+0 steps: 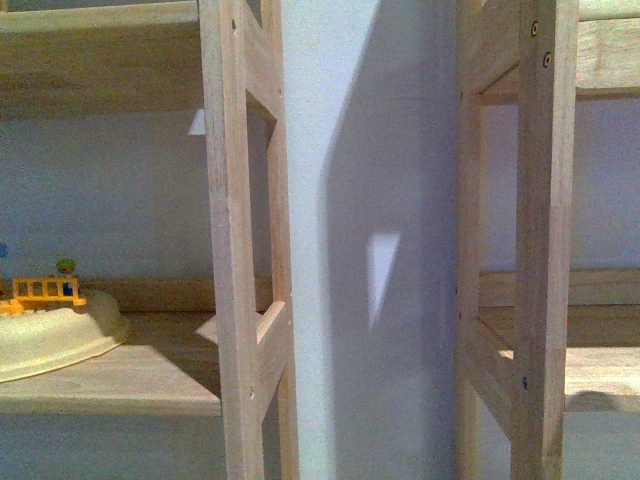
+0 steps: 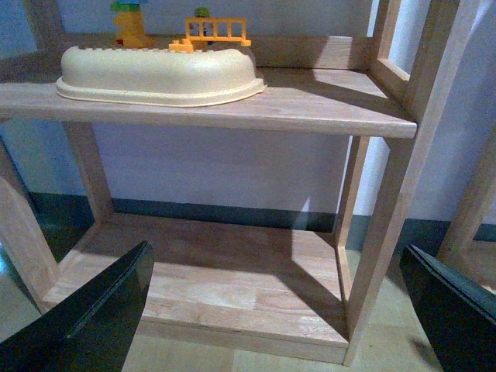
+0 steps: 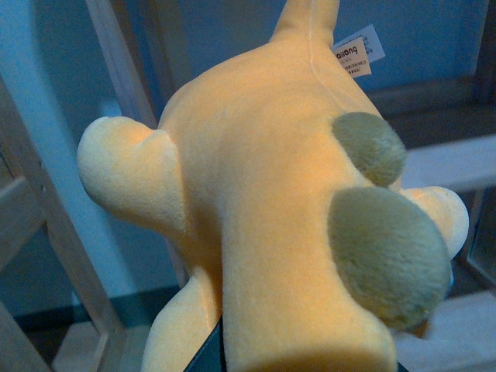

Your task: Put away toys

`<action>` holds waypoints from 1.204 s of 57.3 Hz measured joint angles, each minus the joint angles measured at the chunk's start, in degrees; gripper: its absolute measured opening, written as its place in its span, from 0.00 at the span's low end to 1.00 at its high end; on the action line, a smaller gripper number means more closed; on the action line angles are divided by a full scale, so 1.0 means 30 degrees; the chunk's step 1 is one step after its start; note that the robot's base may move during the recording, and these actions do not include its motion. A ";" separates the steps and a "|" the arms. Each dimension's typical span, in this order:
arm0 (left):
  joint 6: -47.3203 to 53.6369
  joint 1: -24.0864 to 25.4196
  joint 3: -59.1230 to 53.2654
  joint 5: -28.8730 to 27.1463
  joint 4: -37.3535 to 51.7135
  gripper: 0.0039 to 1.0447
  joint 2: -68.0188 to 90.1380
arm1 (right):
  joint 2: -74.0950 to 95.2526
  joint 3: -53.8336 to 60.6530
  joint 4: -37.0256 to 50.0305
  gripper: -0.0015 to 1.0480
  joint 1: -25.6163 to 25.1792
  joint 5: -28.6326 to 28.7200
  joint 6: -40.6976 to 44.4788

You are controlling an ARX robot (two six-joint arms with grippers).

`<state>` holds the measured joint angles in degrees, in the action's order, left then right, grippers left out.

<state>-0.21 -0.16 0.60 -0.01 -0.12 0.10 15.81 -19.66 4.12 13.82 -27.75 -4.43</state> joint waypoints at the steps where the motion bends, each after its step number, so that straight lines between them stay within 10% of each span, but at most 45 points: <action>1: 0.0000 0.0000 0.0000 0.0000 0.0000 0.94 0.0000 | 0.0066 -0.0109 0.0051 0.07 0.0044 -0.0044 0.0073; 28: 0.0000 0.0000 0.0000 0.0000 0.0000 0.94 0.0000 | 0.5034 -0.8284 0.3461 0.07 0.0299 0.0561 0.5078; 51: 0.0000 0.0000 0.0000 0.0000 0.0000 0.94 0.0000 | 0.9041 -1.4018 0.2521 0.07 -0.5646 0.5231 0.2528; 69: 0.0000 0.0000 0.0000 0.0000 0.0000 0.94 0.0000 | 1.5846 -1.8753 0.3169 0.07 -0.5064 0.5821 0.0867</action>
<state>-0.21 -0.16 0.60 -0.01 -0.12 0.10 63.35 -75.92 13.63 -1.37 -10.28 -1.83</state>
